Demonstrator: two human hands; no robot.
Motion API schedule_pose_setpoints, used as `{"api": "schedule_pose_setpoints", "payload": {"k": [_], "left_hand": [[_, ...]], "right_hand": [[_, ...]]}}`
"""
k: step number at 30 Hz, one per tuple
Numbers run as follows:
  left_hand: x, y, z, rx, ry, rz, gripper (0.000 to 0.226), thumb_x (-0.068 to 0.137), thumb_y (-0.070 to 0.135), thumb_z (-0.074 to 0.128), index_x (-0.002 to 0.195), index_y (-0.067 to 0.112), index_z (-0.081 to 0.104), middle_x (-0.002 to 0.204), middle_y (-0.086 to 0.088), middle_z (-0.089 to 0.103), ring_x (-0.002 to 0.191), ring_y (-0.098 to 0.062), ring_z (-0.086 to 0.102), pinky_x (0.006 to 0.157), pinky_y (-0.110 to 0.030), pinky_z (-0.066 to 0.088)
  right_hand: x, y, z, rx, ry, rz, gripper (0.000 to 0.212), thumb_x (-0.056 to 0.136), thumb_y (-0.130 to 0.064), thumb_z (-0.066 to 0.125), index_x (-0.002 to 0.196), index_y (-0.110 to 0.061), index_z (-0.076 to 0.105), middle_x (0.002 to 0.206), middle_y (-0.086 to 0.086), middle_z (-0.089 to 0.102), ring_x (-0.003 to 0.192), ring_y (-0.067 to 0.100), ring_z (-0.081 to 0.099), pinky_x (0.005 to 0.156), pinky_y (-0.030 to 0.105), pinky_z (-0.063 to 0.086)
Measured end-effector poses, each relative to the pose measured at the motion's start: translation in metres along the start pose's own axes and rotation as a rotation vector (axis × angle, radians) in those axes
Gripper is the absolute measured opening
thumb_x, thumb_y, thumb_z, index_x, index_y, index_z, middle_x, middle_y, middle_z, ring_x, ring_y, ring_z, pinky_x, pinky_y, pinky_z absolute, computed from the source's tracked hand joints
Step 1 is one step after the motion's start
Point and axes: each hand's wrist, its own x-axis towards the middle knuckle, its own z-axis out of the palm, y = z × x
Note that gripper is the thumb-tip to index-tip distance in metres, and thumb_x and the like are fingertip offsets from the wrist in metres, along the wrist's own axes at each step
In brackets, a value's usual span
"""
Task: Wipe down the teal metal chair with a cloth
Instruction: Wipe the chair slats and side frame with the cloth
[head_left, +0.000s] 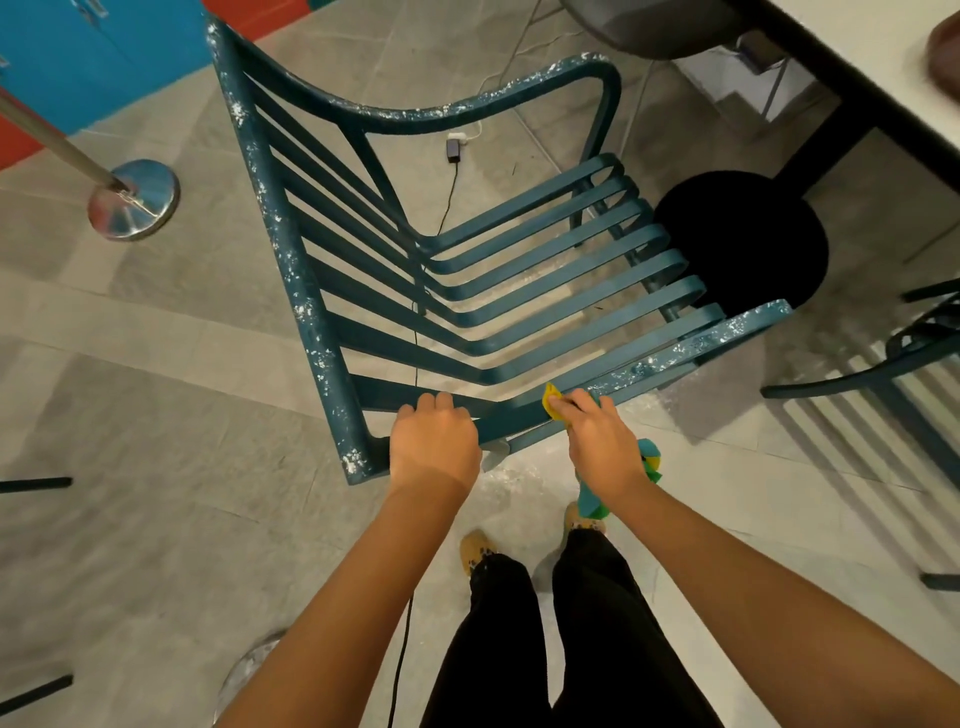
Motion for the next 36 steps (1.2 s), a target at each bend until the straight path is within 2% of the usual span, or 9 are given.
{"api": "schedule_pose_setpoints", "payload": {"k": [3, 5, 8, 11, 15, 17, 23, 29, 36], "left_hand": [[0.001, 0.004, 0.001, -0.027, 0.004, 0.009, 0.043, 0.096, 0.035, 0.040, 0.132, 0.012, 0.041, 0.137, -0.011, 0.043, 0.127, -0.027, 0.040, 0.107, -0.038, 0.034], [0.006, 0.009, 0.003, -0.065, -0.007, 0.016, 0.042, 0.097, 0.035, 0.038, 0.132, 0.012, 0.041, 0.137, -0.011, 0.044, 0.127, -0.027, 0.040, 0.107, -0.039, 0.034], [0.014, 0.023, 0.006, -0.115, -0.039, 0.005, 0.044, 0.098, 0.038, 0.033, 0.132, 0.012, 0.041, 0.135, -0.011, 0.045, 0.126, -0.027, 0.042, 0.104, -0.039, 0.036], [0.023, 0.034, 0.009, -0.151, -0.042, -0.045, 0.047, 0.098, 0.041, 0.027, 0.130, 0.011, 0.044, 0.133, -0.010, 0.048, 0.124, -0.027, 0.044, 0.101, -0.039, 0.038], [0.032, 0.039, 0.015, -0.145, -0.086, -0.065, 0.045, 0.098, 0.040, 0.028, 0.132, 0.012, 0.041, 0.135, -0.010, 0.047, 0.126, -0.028, 0.043, 0.105, -0.040, 0.036], [0.034, 0.039, 0.016, -0.148, -0.100, -0.069, 0.045, 0.098, 0.040, 0.029, 0.134, 0.013, 0.039, 0.137, -0.009, 0.045, 0.128, -0.028, 0.041, 0.107, -0.040, 0.034], [0.034, 0.037, 0.017, -0.136, -0.086, -0.059, 0.046, 0.098, 0.041, 0.028, 0.135, 0.014, 0.038, 0.138, -0.008, 0.044, 0.128, -0.027, 0.041, 0.107, -0.038, 0.034], [0.033, 0.037, 0.019, -0.120, -0.064, -0.058, 0.046, 0.099, 0.040, 0.027, 0.134, 0.013, 0.038, 0.136, -0.008, 0.046, 0.125, -0.026, 0.043, 0.104, -0.036, 0.036], [0.032, 0.036, 0.020, -0.104, -0.055, -0.030, 0.046, 0.099, 0.038, 0.028, 0.135, 0.012, 0.038, 0.137, -0.009, 0.045, 0.126, -0.027, 0.042, 0.106, -0.038, 0.035]], "right_hand": [[-0.001, -0.003, -0.002, 0.248, 0.125, 0.043, 0.037, 0.092, -0.008, 0.049, 0.129, -0.013, 0.049, 0.122, 0.009, 0.057, 0.105, 0.028, 0.049, 0.083, 0.035, 0.048], [-0.004, -0.009, -0.003, 0.316, 0.174, 0.020, 0.034, 0.091, -0.008, 0.052, 0.125, -0.011, 0.053, 0.118, 0.010, 0.059, 0.103, 0.027, 0.051, 0.083, 0.036, 0.049], [-0.009, -0.020, -0.001, 0.241, 0.157, -0.101, 0.039, 0.084, 0.000, 0.059, 0.122, -0.010, 0.056, 0.116, 0.009, 0.061, 0.095, 0.029, 0.055, 0.074, 0.037, 0.053], [-0.007, -0.022, 0.003, 0.072, 0.068, -0.173, 0.058, 0.075, 0.010, 0.063, 0.128, -0.011, 0.052, 0.122, 0.010, 0.059, 0.093, 0.032, 0.055, 0.068, 0.037, 0.054], [0.001, -0.007, -0.002, -0.042, -0.033, -0.113, 0.064, 0.085, 0.007, 0.049, 0.142, -0.015, 0.029, 0.140, 0.005, 0.040, 0.110, 0.030, 0.043, 0.084, 0.035, 0.050], [0.007, 0.004, -0.008, -0.093, -0.065, -0.090, 0.061, 0.088, 0.005, 0.045, 0.142, -0.017, 0.026, 0.141, 0.003, 0.037, 0.113, 0.028, 0.041, 0.087, 0.034, 0.049], [0.022, 0.004, -0.030, -0.092, -0.125, -0.006, 0.046, 0.091, 0.000, 0.045, 0.134, -0.015, 0.041, 0.137, 0.002, 0.041, 0.117, 0.028, 0.039, 0.086, 0.035, 0.047], [0.023, -0.024, -0.031, -0.097, -0.207, -0.078, 0.044, 0.090, -0.005, 0.050, 0.132, -0.013, 0.043, 0.133, 0.003, 0.042, 0.116, 0.028, 0.040, 0.081, 0.034, 0.047], [0.039, -0.007, -0.034, -0.237, -0.258, -0.064, 0.040, 0.089, -0.004, 0.053, 0.127, -0.014, 0.047, 0.131, 0.003, 0.043, 0.118, 0.026, 0.040, 0.082, 0.036, 0.049]]}}
